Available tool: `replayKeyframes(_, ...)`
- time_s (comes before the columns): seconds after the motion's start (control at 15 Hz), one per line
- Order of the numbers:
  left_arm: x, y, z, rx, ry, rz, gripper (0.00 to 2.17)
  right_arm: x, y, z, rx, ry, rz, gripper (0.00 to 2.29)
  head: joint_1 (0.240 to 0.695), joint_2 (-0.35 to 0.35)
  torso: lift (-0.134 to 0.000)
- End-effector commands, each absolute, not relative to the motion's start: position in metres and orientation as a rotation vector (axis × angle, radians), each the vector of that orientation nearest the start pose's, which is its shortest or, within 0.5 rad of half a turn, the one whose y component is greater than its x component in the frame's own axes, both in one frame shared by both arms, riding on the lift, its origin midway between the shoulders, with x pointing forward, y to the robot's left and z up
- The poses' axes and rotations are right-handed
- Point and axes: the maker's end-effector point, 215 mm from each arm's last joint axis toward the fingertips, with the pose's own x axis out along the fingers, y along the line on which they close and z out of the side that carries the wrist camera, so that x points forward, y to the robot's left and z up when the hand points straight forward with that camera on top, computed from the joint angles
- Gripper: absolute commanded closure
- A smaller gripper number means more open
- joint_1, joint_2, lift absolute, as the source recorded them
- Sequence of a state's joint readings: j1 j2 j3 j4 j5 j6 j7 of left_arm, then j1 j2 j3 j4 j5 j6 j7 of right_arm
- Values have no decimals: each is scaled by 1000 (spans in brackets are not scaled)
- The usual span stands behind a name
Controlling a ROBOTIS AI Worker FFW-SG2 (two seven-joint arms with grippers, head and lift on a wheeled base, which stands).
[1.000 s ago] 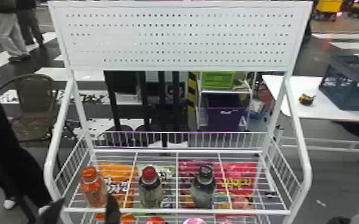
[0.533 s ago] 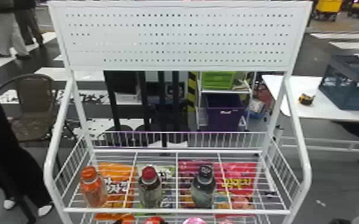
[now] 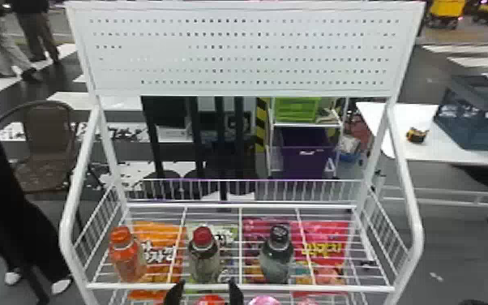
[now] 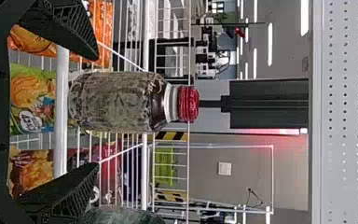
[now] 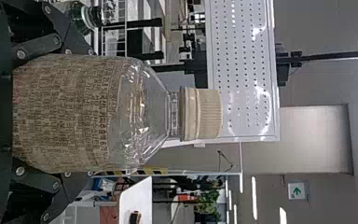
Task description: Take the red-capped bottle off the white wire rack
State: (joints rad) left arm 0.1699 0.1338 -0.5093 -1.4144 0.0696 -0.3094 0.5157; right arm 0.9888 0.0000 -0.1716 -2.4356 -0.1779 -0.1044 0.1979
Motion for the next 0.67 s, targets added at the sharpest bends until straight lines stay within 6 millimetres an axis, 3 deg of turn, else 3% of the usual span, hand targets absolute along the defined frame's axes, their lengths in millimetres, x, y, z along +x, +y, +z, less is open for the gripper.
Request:
replayKeyframes(0.0, 486, 106, -455, 6, 55, 26, 83, 319, -260, -270, 37, 4, 82, 836, 499, 0, 0)
replayKeyframes(0.6, 541, 123, -441, 45, 23, 47, 83, 316, -265, -268, 30, -2, 75, 836, 499, 0, 0)
